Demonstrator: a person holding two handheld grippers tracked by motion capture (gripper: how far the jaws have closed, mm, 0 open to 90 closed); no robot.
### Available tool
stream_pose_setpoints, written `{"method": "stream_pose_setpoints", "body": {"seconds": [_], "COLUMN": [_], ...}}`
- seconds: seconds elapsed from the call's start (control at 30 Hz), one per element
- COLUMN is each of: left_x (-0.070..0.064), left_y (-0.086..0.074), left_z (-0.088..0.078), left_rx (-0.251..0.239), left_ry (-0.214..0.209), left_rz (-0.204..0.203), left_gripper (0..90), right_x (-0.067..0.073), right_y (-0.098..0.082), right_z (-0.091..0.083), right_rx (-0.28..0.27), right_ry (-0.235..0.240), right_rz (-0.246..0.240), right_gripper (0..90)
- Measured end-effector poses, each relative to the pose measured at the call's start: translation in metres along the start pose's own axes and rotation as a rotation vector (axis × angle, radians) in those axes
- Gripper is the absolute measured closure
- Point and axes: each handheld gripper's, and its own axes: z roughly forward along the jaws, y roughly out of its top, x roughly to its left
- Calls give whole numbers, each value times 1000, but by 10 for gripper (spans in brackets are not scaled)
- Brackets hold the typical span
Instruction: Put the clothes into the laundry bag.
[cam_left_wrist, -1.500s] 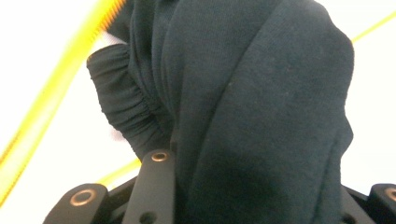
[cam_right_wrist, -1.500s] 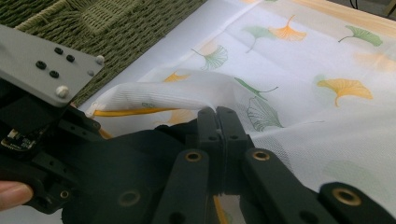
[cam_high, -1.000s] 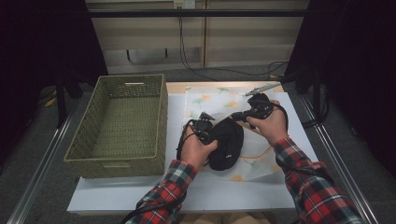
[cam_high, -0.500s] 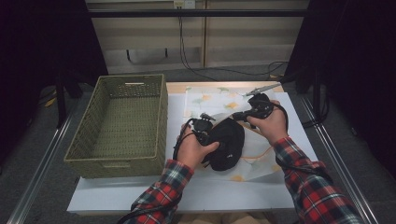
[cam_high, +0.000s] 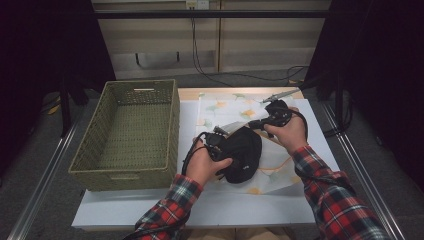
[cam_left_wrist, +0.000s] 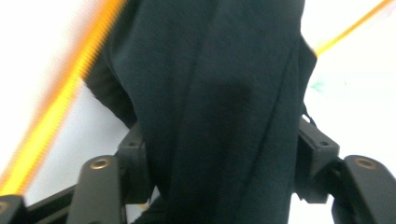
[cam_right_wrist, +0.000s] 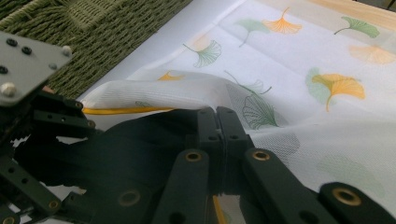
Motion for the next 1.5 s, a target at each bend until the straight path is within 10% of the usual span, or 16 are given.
{"method": "stream_pose_setpoints", "body": {"seconds": [0.33, 0.67, 1.5], "left_x": [-3, -7, -3], "left_y": [-6, 2, 27], "left_z": [9, 5, 11], "left_rx": [31, 6, -84], "left_ry": [-18, -29, 20], "left_rz": [-87, -156, -154], "left_gripper": [687, 727, 729], "right_x": [0, 1, 1], "right_y": [2, 4, 3], "right_z": [2, 3, 2], "right_rx": [6, 2, -7], "right_ry": [8, 8, 21], "right_rz": [-7, -13, -11], "right_gripper": [900, 900, 900]}}
